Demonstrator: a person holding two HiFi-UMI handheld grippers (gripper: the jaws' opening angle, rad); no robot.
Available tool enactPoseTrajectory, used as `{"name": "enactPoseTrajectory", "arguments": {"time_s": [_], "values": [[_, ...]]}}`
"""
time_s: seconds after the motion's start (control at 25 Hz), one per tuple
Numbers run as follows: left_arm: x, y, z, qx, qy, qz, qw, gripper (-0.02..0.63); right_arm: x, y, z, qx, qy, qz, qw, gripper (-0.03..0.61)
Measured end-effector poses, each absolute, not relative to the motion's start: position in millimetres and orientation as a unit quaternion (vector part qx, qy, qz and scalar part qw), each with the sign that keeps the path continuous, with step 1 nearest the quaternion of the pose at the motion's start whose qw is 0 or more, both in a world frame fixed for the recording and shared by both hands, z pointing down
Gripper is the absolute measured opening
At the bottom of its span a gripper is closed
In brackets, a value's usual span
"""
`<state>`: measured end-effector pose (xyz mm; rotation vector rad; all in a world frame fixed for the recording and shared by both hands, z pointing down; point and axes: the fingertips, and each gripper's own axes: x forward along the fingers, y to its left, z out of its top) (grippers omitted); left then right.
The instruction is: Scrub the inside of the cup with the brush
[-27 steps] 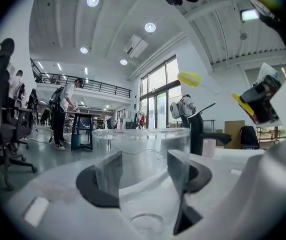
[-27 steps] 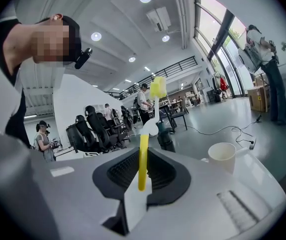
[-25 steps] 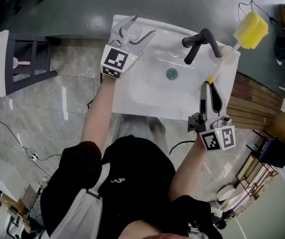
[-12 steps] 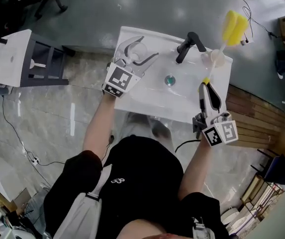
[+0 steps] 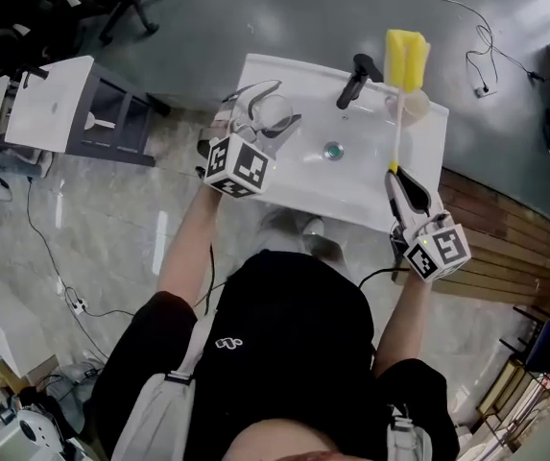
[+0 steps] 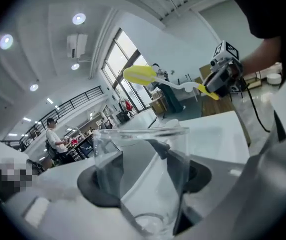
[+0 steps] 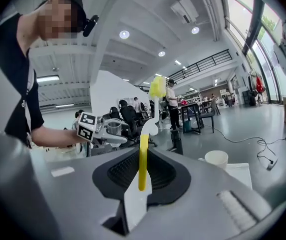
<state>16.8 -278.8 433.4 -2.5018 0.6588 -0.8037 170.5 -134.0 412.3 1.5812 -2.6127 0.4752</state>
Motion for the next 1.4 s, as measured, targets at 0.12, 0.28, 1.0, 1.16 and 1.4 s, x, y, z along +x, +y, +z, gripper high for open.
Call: {"name": "enactPoseTrajectory", "arguments": {"time_s": [0.12,0.28,1.0,1.16,1.4], "values": [[14,-269,432,-0.883,0.239,-0.322,0.243,0.291,167,-119,418,0.492,-0.856,0.155,0.04,0.048],[13,-257,434,-0.852,0.234,-0.37,0.285,0.287,163,-100,424,0.469,-0.868,0.152,0.056,0.048],[21,-252,441,-0.77,0.217,-0.472,0.37,0.285,148,-56,451,0.379,-0.903,0.115,0.165,0.048],[23,-256,441,-0.76,0.214,-0.482,0.381,0.285,149,-51,455,0.378,-0.899,0.108,0.195,0.048],[26,-264,436,-0.725,0.209,-0.504,0.421,0.285,160,-48,457,0.378,-0.889,0.089,0.243,0.048]]}}
